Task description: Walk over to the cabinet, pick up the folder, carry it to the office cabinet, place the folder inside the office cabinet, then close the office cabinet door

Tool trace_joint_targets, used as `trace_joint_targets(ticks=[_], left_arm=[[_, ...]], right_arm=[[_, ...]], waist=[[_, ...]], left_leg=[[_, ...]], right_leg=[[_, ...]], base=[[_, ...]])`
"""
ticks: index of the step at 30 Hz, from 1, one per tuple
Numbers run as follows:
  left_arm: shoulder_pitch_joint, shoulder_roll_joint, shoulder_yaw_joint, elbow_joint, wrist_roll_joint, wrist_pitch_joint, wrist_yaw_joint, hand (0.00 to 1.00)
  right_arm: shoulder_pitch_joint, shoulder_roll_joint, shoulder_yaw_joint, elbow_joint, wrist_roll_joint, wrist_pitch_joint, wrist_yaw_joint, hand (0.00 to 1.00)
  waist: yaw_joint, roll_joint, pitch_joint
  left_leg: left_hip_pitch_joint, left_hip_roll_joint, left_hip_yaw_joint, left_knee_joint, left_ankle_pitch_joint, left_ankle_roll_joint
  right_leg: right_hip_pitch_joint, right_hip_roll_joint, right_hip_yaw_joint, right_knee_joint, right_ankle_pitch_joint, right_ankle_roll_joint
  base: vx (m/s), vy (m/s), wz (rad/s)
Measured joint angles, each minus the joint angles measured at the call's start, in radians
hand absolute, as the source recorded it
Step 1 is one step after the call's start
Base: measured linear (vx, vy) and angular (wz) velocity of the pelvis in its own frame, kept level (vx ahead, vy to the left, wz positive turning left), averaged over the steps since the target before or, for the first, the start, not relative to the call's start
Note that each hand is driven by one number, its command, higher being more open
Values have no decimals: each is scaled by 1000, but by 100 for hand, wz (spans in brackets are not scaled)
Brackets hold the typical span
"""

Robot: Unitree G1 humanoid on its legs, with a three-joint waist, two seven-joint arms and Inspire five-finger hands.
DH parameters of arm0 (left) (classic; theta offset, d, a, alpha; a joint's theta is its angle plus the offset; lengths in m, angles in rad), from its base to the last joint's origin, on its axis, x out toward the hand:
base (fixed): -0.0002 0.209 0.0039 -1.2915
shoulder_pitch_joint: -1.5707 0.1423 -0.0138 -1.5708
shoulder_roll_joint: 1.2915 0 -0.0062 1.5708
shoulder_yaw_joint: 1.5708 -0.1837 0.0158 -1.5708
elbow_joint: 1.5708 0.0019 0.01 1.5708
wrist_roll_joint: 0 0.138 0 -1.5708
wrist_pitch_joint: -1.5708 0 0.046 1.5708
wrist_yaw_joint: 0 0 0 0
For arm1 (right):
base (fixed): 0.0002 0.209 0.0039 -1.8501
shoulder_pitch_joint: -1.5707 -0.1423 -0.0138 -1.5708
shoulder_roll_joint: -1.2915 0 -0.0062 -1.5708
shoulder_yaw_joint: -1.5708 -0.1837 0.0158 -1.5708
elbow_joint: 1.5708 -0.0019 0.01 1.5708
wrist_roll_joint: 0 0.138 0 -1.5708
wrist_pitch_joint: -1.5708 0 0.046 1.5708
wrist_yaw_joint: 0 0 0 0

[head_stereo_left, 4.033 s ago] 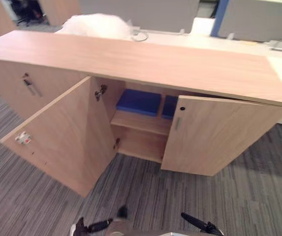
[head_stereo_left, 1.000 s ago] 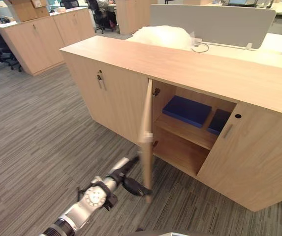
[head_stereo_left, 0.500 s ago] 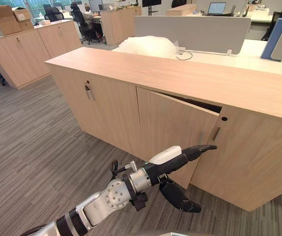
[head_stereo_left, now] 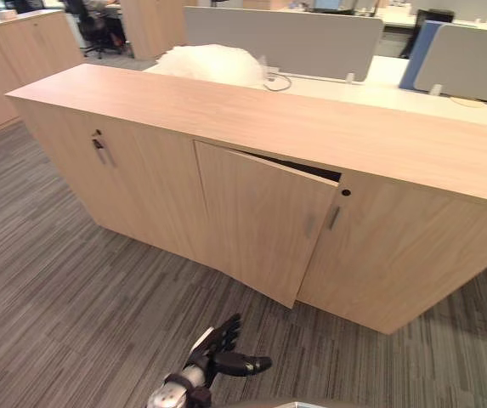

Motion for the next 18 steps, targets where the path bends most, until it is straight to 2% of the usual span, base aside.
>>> trace_joint_targets(ticks=[1,3,4,6,7,9,11,14,18], left_arm=[[-1,-16,26,24,-6,0,1,100],[-31,-85,121,105,-41,-3,9,100],[-40,-121,174,153,-59,-4,16,100],[-53,-153,247,236,-64,-5,29,100],[-73,-158,289,285,-61,-7,37,100],[-105,-155,352,387,13,-3,58,100],[-118,-146,404,448,62,0,86,100],[-119,-146,431,473,162,-7,132,100],[-124,-166,457,484,219,-27,181,100]], right_arm=[[-3,-4,-8,3,-1,2,0,100],[-12,-16,-48,12,-4,9,-2,100],[-9,-17,-54,14,-10,19,-4,100],[-19,-20,-80,11,-37,22,-4,100],[-23,-11,-82,4,-45,22,-4,100],[-18,12,-77,-7,-48,22,-5,100],[6,21,-69,-36,-48,21,-8,100],[29,29,-25,-54,-37,18,-13,100],[42,30,-13,-66,-37,4,-15,100]], waist=[[0,7,5],[16,32,27],[28,47,20],[35,57,15],[37,48,13],[36,18,-1],[36,2,-19],[33,-5,-52],[30,-5,-60]], left_leg=[[-17,-6,-48,25,0,0],[-34,-43,-211,67,-3,-10],[-22,-76,-309,35,-35,-57],[60,-117,-507,-104,-67,-106],[91,-132,-538,-169,-71,-112],[96,-144,-495,-213,-48,-95],[108,-160,-471,-239,-38,-81],[148,-189,-443,-322,-8,-59],[184,-199,-421,-376,9,-49]], right_leg=[[-1,3,10,0,0,0],[-2,5,43,8,0,0],[-12,2,73,19,0,0],[-45,4,127,38,-3,12],[-63,-2,146,47,-5,20],[-87,-31,179,40,8,34],[-92,-52,196,34,12,43],[-93,-92,210,13,16,54],[-92,-103,218,9,16,55]], base=[[-7,23,-30],[-19,84,-40],[-29,161,-67],[0,158,-78],[29,128,-59],[40,145,-53],[50,152,-36],[71,115,-18],[79,52,-13]])
